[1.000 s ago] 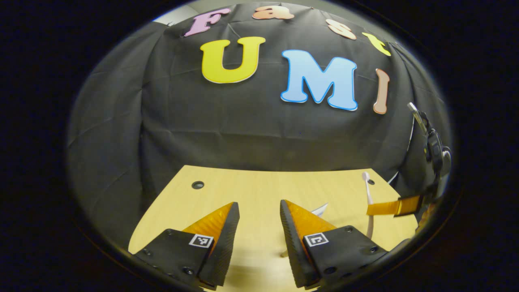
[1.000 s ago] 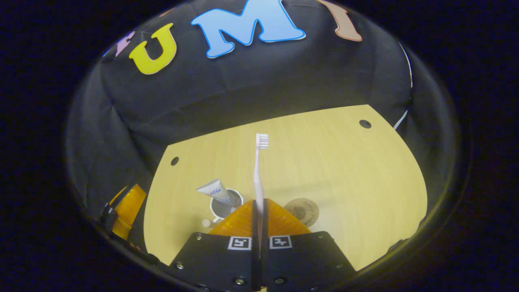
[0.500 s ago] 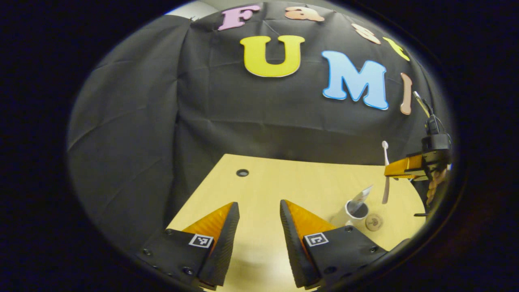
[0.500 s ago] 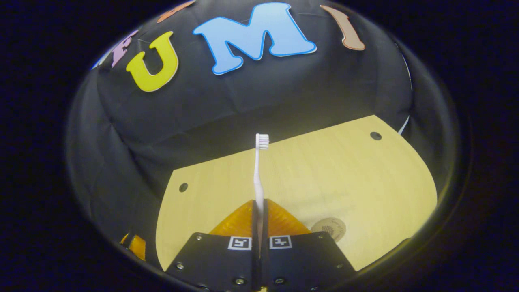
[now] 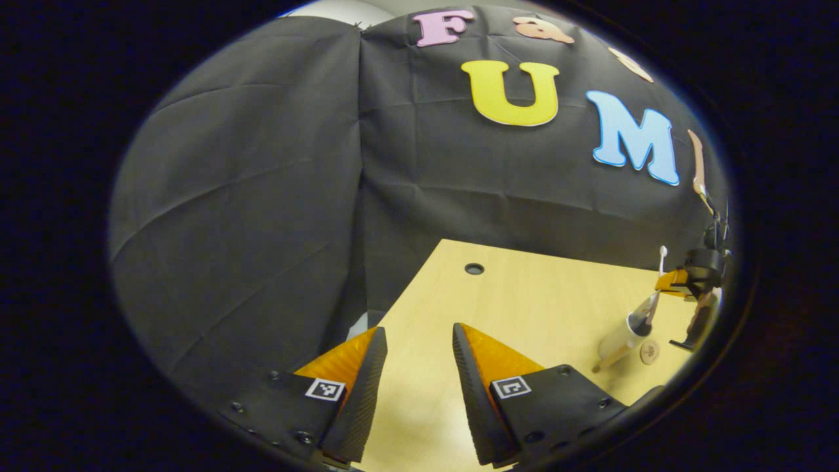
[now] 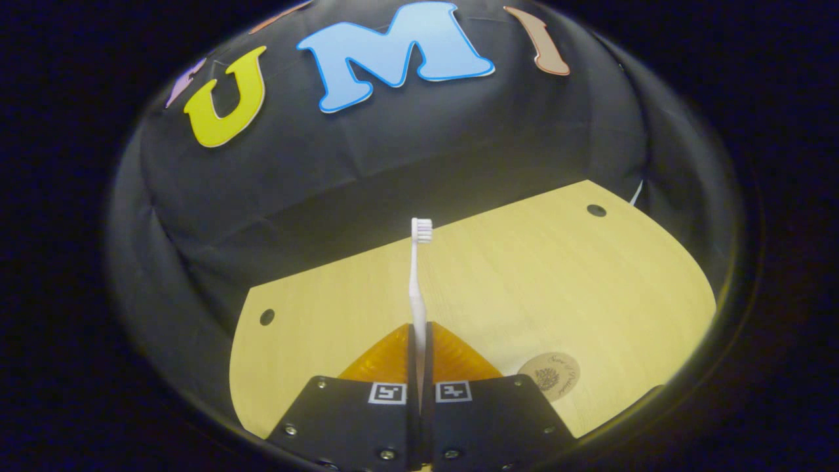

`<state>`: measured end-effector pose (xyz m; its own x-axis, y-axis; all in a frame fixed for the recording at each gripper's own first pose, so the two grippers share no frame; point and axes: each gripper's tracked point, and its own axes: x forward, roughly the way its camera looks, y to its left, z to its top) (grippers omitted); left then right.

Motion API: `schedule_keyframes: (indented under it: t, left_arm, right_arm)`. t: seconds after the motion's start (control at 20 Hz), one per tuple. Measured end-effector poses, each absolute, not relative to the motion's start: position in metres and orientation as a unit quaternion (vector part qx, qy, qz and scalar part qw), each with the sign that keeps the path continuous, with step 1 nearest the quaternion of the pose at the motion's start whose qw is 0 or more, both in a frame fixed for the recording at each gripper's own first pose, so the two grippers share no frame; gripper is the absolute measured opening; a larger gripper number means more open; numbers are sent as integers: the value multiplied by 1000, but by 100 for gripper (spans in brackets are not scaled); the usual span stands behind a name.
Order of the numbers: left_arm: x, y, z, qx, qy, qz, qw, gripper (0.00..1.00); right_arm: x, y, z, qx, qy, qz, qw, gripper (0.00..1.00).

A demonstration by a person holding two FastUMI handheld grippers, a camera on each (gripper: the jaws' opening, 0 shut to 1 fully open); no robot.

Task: Put the toothbrush and toothpaste on the desktop into the cup, then pick up the cup and place it on the coaster on the desktop.

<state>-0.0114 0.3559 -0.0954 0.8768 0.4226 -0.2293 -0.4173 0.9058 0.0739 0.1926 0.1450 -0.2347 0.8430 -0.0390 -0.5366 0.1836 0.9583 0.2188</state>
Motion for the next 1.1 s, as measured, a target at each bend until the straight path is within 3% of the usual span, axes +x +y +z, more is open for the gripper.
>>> schedule_keyframes:
  t: [0.25,0.55,0.9,1.0,1.05,1.1]
  left_arm:
    - [-14,349,-103,1,125,206,971,68]
    - [-16,328,-108,11,138,190,972,67]
    - [-36,318,-123,29,158,190,968,68]
    - [-37,311,-128,30,162,187,968,67]
    - [-36,306,-129,28,164,183,969,66]
    - [-34,298,-131,28,166,176,970,68]
  right_arm:
    - [189,127,-225,161,208,-89,961,2]
    - [184,125,-258,207,232,-88,946,2]
    - [168,137,-283,177,236,-56,954,3]
    - [156,141,-282,165,228,-42,959,6]
    - [148,141,-283,155,227,-39,961,18]
    - [140,141,-282,145,223,-32,963,21]
